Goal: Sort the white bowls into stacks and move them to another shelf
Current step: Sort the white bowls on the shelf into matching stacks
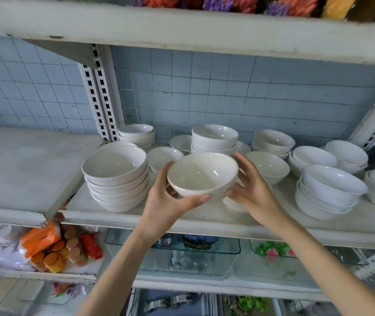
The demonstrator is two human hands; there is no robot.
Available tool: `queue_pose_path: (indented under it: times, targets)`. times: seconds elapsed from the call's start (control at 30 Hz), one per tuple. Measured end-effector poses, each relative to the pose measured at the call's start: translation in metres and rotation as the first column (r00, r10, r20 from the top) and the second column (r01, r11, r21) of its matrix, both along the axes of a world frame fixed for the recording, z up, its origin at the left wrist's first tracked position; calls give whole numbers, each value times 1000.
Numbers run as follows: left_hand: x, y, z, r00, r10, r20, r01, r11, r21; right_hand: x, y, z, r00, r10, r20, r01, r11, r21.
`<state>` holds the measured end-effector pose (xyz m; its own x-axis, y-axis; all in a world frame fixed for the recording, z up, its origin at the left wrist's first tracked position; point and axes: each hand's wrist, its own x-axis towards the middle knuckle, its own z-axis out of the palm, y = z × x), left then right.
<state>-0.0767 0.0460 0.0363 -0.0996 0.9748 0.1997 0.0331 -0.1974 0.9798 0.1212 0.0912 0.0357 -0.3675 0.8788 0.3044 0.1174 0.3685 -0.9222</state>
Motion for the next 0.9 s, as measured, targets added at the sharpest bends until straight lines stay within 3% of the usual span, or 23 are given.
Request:
queue_pose_path:
  times: [0.37, 0.53, 0.7, 0.9]
  targets:
    - [3, -28, 44, 988, 101, 120, -109, 992, 64, -20, -13, 54, 964, 211, -163, -216, 976, -10]
    - [-31, -30, 65, 989, 127, 73, -133, 988, 84, -52, -8, 62, 949, 233, -213, -256, 963, -84]
    - [-74, -26, 80, 984, 180, -6, -178, 977, 121, -99, -1, 72, 949, 244, -201, -261, 963, -61]
    - [-135, -9, 85, 989, 146, 21, -147, 979, 139, -156, 8, 76, 952, 224, -206, -242, 968, -65]
